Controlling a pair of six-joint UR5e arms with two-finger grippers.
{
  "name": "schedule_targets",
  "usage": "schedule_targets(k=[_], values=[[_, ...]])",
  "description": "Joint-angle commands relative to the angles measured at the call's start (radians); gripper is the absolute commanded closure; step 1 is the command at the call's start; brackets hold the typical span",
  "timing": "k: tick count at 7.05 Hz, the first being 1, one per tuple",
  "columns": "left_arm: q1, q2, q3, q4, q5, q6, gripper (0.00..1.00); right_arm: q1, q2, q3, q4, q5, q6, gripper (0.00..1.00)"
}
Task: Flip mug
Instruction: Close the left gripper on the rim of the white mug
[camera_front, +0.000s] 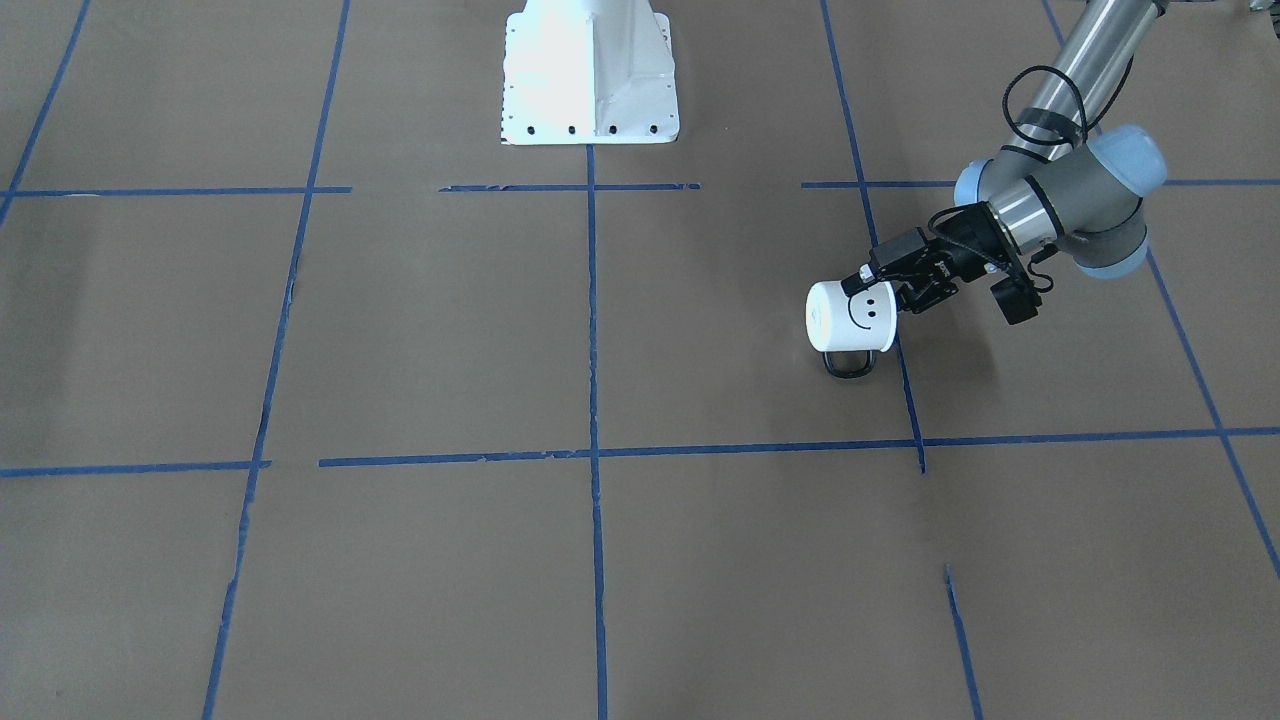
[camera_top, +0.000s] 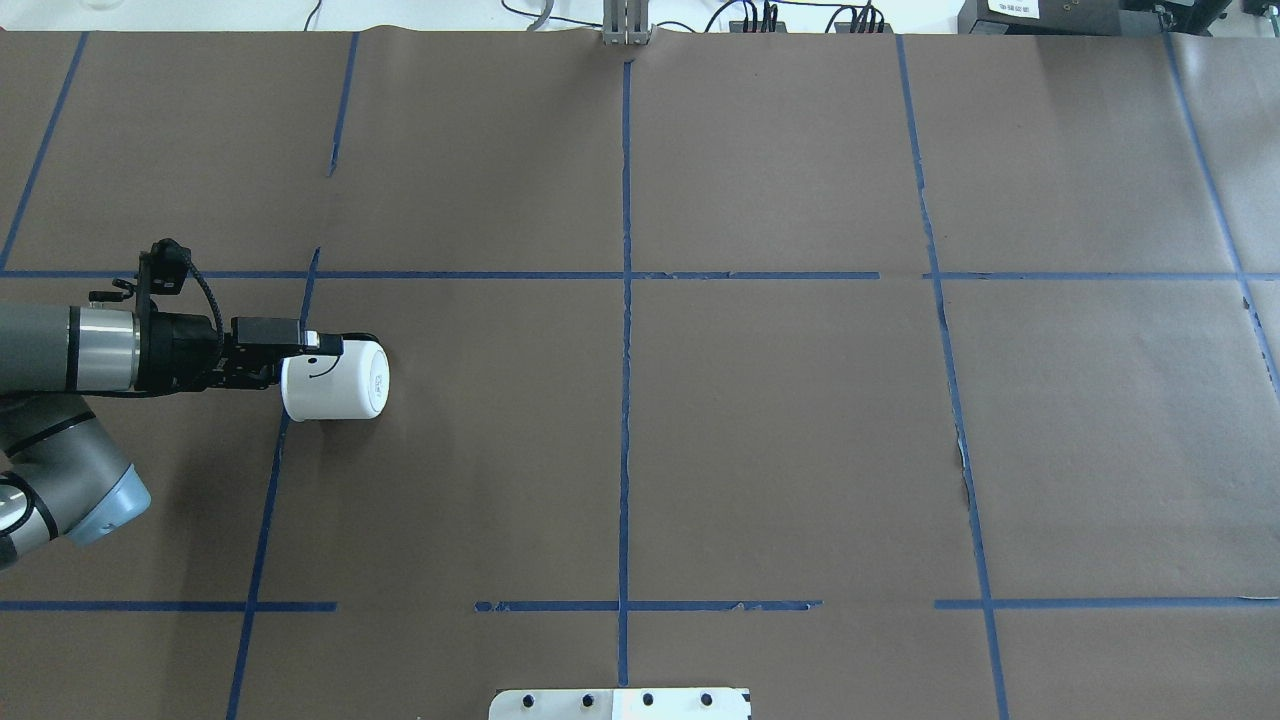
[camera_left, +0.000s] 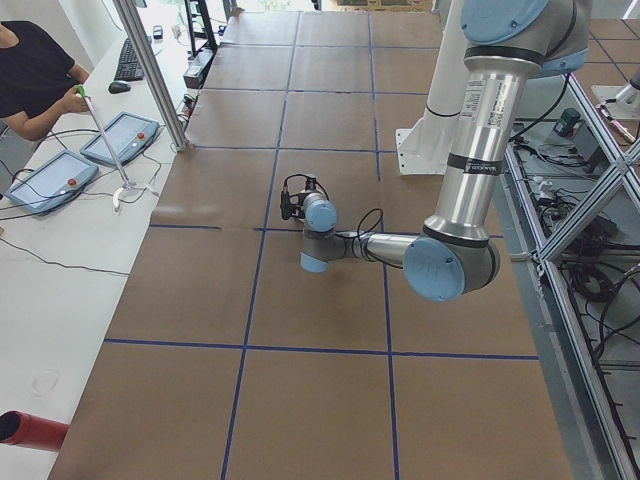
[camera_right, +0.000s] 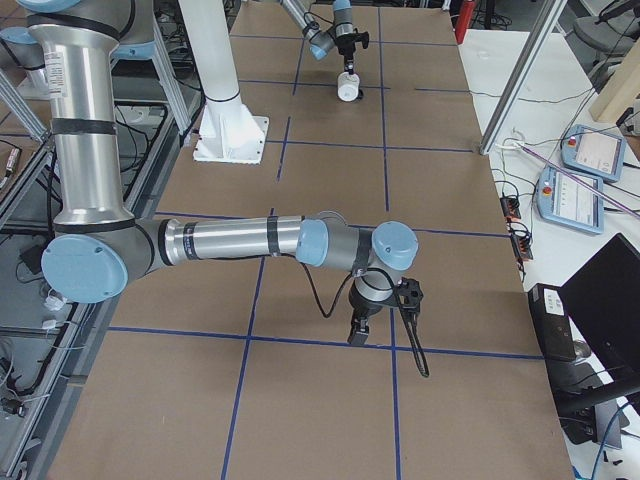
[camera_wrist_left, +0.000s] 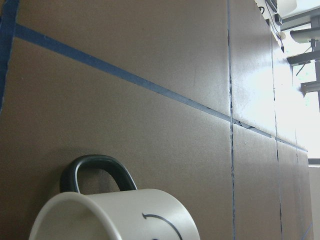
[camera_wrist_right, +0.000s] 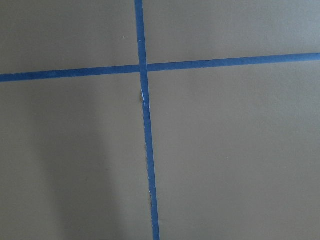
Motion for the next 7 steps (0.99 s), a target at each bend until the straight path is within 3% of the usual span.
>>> schedule_targets(k=[1,7], values=[[0.006,-0.003,0.0,0.0,0.0,0.0,0.04,0.0,0.0,0.0,0.0,0.0,0.0,0.0],[0.007,-0.003,-0.014,0.0,-0.001,-0.014,0.25,0.0,0.0,0.0,0.0,0.0,0.0,0.0]])
